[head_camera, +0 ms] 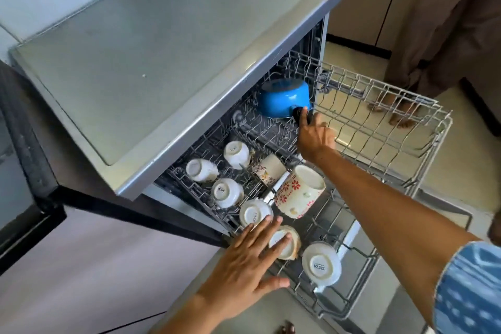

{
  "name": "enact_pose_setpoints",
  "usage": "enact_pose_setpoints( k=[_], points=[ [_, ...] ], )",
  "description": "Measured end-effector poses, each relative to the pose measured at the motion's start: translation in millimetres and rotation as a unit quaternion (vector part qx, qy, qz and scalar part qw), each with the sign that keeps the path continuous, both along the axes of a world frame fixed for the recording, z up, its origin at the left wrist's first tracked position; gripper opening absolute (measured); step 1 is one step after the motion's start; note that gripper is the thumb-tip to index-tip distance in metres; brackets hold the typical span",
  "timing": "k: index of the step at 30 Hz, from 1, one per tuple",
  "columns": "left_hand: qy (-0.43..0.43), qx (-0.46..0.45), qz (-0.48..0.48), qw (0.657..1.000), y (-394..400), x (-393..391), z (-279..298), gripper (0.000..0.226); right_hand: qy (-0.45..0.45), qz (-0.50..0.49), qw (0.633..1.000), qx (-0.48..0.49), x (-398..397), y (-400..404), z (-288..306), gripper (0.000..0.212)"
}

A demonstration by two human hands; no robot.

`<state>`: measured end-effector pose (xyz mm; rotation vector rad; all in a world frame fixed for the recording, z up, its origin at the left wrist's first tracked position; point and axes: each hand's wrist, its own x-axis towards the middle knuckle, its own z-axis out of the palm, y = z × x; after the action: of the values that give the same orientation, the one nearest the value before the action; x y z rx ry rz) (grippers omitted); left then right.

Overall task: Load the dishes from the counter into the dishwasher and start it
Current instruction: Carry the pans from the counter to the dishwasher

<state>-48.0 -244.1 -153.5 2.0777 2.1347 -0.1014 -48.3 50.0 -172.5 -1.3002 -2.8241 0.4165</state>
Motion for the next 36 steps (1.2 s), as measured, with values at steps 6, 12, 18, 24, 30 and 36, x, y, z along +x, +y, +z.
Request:
enact_pose_setpoints(
  k=[6,12,18,24,30,36],
  points=[
    [-0.006,0.01,-0.003,1.0,0.5,-1.4,-3.7,0.067,0.019,0.013,1.0,-0.012,6.6,-2.6,-28.3,0.078],
    [-0.018,0.021,-0.002,1.0,0.7,-1.3,-8.4,0.068,0.047,-0.003,0.999,0.025,8.0,-5.6,-27.3,0.08],
    [-0.026,0.031,-0.003,0.999,1.3,-1.1,-10.2,0.068,0.07,0.012,0.997,0.019,0.8,3.5,-34.0,0.077],
    [-0.019,0.028,0.003,0.999,0.7,-0.6,-12.4,0.068,0.039,0.005,0.996,-0.076,-11.7,9.8,-29.5,0.081],
    [-0.025,0.032,0.004,0.999,1.3,-0.7,-14.2,0.067,0.013,0.008,0.987,-0.159,-19.7,7.0,-18.3,0.056],
    [-0.027,0.038,-0.002,0.999,1.0,-0.6,-14.8,0.066,0.025,0.001,0.985,-0.169,-18.5,0.9,-19.5,0.039]
  ],
)
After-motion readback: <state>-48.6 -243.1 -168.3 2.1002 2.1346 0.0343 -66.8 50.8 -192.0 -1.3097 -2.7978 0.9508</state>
